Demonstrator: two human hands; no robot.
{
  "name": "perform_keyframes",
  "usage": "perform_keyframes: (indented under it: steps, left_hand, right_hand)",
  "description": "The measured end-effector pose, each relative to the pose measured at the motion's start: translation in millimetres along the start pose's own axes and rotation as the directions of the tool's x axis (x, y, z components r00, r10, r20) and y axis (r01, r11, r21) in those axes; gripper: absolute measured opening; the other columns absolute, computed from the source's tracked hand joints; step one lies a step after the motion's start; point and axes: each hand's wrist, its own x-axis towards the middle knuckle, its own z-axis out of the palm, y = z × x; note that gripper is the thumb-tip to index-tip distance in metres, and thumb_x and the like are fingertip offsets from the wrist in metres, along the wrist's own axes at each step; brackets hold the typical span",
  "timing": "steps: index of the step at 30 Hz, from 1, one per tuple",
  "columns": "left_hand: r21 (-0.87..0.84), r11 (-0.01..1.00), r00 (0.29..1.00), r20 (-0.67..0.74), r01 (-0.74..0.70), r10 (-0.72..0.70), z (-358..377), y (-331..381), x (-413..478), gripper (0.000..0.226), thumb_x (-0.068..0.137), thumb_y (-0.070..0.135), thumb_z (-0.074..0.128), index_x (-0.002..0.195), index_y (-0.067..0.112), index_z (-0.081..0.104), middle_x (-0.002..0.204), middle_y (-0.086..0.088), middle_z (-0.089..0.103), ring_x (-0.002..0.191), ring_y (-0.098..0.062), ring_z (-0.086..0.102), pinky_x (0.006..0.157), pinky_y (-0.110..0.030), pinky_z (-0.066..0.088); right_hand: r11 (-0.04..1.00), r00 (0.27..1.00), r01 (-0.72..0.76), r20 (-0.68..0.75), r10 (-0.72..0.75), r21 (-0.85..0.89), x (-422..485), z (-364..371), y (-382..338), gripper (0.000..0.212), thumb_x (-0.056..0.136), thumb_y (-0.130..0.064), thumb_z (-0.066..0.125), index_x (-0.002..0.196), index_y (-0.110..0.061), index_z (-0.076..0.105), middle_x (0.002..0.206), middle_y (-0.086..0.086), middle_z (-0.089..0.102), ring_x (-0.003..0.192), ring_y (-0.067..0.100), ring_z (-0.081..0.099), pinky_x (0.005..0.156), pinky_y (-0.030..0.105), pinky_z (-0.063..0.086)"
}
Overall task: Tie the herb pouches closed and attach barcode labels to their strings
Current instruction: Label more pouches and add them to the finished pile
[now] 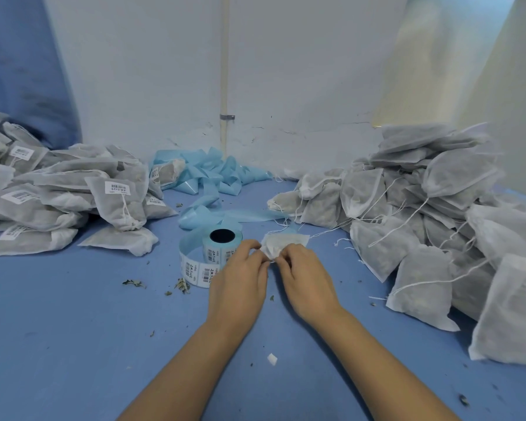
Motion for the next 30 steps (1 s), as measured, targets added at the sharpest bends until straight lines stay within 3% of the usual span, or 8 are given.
perform_keyframes:
  steps: [4, 7, 10, 13, 16, 20, 25, 30]
  left_hand:
    - [-0.255, 0.963, 0.996, 0.009, -0.082, 0.087, 5, 6, 0, 0.031, 0.098, 0.013, 0.044, 0.125, 0.008, 0.058, 0.145, 0.007, 0.043, 0.121, -0.003, 0.047, 0.092, -0.01, 0.034]
    - [-0.497, 0.867, 0.999, 0.021, -0.025, 0.041, 0, 13, 2, 0.037, 0.098, 0.002, 0.042, 0.134, 0.005, 0.048, 0.131, 0.009, 0.051, 0.112, 0.017, 0.042, 0.093, 0.001, 0.029]
    - [-0.59, 0.804, 0.997, 0.032, 0.075, -0.069, -3, 14, 2, 0.031, 0.099, 0.003, 0.043, 0.12, 0.023, 0.053, 0.105, 0.008, 0.06, 0.091, 0.011, 0.055, 0.085, -0.008, 0.044]
    - [-0.643, 0.744, 0.982, 0.08, 0.183, -0.172, -3, 12, 4, 0.014, 0.099, 0.007, 0.043, 0.102, 0.009, 0.057, 0.102, -0.004, 0.065, 0.091, -0.007, 0.061, 0.081, -0.018, 0.046]
    - [-0.625, 0.753, 0.979, 0.125, 0.206, -0.163, -2, 10, 4, 0.012, 0.098, 0.008, 0.045, 0.094, 0.006, 0.056, 0.091, -0.01, 0.062, 0.084, -0.019, 0.056, 0.072, -0.016, 0.041]
    - [-0.611, 0.761, 0.972, 0.207, 0.216, -0.11, 2, 9, 4, 0.013, 0.098, 0.011, 0.046, 0.093, 0.006, 0.056, 0.08, -0.011, 0.058, 0.071, -0.015, 0.048, 0.065, -0.02, 0.038]
    - [-0.624, 0.737, 0.956, 0.275, 0.26, -0.104, 5, 7, 5, 0.014, 0.098, 0.015, 0.046, 0.089, 0.009, 0.053, 0.084, -0.013, 0.062, 0.078, -0.026, 0.054, 0.074, -0.034, 0.046]
    - [-0.586, 0.775, 0.954, 0.29, 0.235, -0.069, 5, 7, 4, 0.02, 0.098, 0.014, 0.045, 0.08, 0.021, 0.05, 0.076, 0.004, 0.059, 0.058, 0.001, 0.047, 0.057, -0.008, 0.037]
  right_hand:
    - [0.977, 0.978, 0.162, -0.109, -0.177, -0.136, -6, 0, -6, 0.016, 0.095, -0.012, 0.042, 0.098, -0.011, 0.057, 0.105, 0.0, 0.059, 0.1, 0.022, 0.049, 0.071, 0.03, 0.032]
    - [0.97, 0.952, 0.23, -0.192, -0.24, -0.074, -11, -2, -9, 0.031, 0.083, -0.006, 0.043, 0.105, -0.005, 0.065, 0.113, 0.006, 0.065, 0.109, 0.026, 0.056, 0.084, 0.035, 0.047]
    - [0.961, 0.927, 0.271, -0.256, -0.276, -0.053, -13, -2, -10, 0.047, 0.073, -0.004, 0.043, 0.114, -0.003, 0.066, 0.123, 0.008, 0.064, 0.116, 0.027, 0.058, 0.091, 0.041, 0.051]
    - [0.954, 0.92, 0.299, -0.257, -0.297, -0.032, -12, 1, -10, 0.047, 0.081, -0.01, 0.042, 0.123, -0.008, 0.064, 0.131, 0.002, 0.06, 0.119, 0.023, 0.055, 0.096, 0.029, 0.045]
    - [0.961, 0.945, 0.203, -0.296, -0.141, 0.189, -11, 3, -7, 0.035, 0.09, -0.019, 0.049, 0.119, -0.018, 0.067, 0.123, -0.016, 0.06, 0.11, 0.011, 0.052, 0.09, 0.003, 0.032]
    - [0.879, 0.945, 0.133, -0.327, 0.027, 0.457, -10, 2, -6, 0.027, 0.091, -0.015, 0.061, 0.103, -0.038, 0.068, 0.101, -0.034, 0.059, 0.095, 0.0, 0.053, 0.078, 0.012, 0.041]
    - [0.752, 0.946, 0.073, -0.285, 0.156, 0.655, -8, 0, -6, 0.032, 0.088, -0.008, 0.064, 0.091, -0.04, 0.069, 0.085, -0.026, 0.069, 0.085, 0.001, 0.062, 0.075, 0.013, 0.045]
    - [0.622, 0.937, 0.008, -0.223, 0.268, 0.783, -4, 1, -3, 0.031, 0.086, -0.003, 0.065, 0.084, -0.034, 0.073, 0.084, -0.019, 0.073, 0.072, -0.002, 0.063, 0.069, 0.011, 0.047]
